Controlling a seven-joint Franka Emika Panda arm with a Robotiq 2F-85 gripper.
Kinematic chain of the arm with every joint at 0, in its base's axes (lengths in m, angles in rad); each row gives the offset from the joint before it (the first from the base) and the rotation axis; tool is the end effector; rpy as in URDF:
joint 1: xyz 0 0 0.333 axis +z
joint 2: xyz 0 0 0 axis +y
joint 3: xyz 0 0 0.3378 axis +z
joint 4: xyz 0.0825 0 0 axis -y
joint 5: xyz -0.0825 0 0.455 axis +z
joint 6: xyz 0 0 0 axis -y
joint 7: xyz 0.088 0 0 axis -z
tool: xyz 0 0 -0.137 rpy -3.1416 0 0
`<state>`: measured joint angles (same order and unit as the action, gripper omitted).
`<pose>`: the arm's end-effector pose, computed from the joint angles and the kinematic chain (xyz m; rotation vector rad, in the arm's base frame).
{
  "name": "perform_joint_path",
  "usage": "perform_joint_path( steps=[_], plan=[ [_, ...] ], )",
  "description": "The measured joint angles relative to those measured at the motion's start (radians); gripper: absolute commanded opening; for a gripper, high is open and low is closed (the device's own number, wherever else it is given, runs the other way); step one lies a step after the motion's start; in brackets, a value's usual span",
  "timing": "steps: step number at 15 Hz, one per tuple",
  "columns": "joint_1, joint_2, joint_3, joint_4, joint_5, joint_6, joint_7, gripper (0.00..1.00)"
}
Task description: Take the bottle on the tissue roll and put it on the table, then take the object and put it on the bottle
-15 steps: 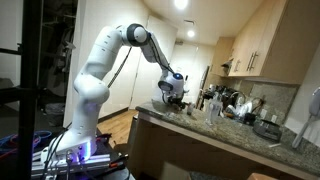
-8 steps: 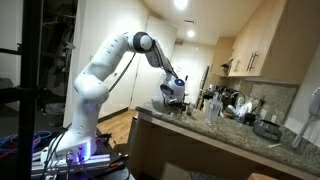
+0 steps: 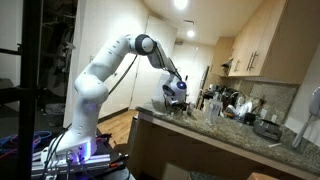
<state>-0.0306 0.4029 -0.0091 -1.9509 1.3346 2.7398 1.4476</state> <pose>0.7057 -0.0545 0.2404 -0.5702 2.3168 0.2786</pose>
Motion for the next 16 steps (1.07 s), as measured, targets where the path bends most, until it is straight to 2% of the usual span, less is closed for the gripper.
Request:
perform_joint_path(
  steps=[1,7,10,16],
  plan=[
    [0.000,0.000,-0.001,0.001,0.000,-0.008,-0.007,0.69],
    [-0.011,-0.004,-0.015,0.005,0.000,-0.017,-0.058,0.22],
    [-0.020,-0.003,-0.016,0.009,0.004,-0.033,-0.069,0.01],
    [-0.025,-0.003,-0.016,0.011,0.019,-0.106,-0.070,0.00]
  ],
)
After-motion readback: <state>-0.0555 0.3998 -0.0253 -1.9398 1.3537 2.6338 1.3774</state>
